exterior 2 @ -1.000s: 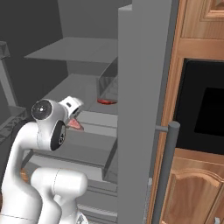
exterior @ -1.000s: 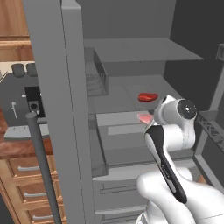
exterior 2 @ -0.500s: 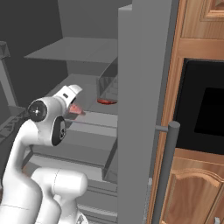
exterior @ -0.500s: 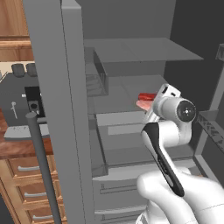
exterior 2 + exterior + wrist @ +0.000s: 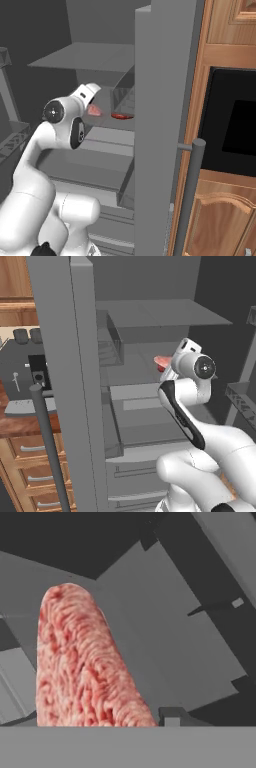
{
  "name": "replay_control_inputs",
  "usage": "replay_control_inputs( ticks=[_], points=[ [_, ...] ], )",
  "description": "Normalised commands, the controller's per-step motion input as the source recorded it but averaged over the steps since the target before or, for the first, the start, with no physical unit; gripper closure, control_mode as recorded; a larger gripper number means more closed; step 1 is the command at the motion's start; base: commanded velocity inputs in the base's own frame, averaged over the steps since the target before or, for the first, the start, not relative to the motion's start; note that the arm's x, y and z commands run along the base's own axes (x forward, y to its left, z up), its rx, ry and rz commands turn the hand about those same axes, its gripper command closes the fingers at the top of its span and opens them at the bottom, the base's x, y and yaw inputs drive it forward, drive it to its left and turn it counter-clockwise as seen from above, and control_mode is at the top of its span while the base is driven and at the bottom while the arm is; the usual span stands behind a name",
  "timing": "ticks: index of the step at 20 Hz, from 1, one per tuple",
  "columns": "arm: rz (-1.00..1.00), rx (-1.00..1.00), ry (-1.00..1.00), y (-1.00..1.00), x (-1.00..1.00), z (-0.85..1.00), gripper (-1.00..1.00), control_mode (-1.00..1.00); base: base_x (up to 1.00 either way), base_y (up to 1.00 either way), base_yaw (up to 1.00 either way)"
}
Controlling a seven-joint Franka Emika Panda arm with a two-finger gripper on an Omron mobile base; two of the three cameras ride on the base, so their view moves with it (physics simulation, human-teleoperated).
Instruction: Place the steak on the counter behind the older steak on the same shelf of the fridge to maintain FIFO order. Close the fridge door when finished.
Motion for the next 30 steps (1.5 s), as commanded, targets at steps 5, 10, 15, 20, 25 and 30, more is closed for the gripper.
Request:
replay_control_inputs(
  ticks=[5,10,15,20,25,30],
  points=[
    [0.00,-0.04,0.09,-0.17,0.34,0.01,1.00,-1.00,0.00,0.00,0.00],
    [0.03,-0.01,-0.01,-0.01,0.23,-0.02,1.00,-1.00,0.00,0.00,0.00],
    [0.04,-0.02,-0.01,0.00,0.13,-0.12,1.00,-1.00,0.00,0.00,0.00],
    [0.01,-0.01,0.00,0.00,0.27,-0.07,1.00,-1.00,0.00,0.00,0.00],
    [0.00,-0.02,0.00,-0.06,0.42,-0.01,1.00,-1.00,0.00,0.00,0.00],
    [0.01,-0.07,0.03,-0.06,0.42,-0.19,1.00,-1.00,0.00,0.00,0.00]
  ],
)
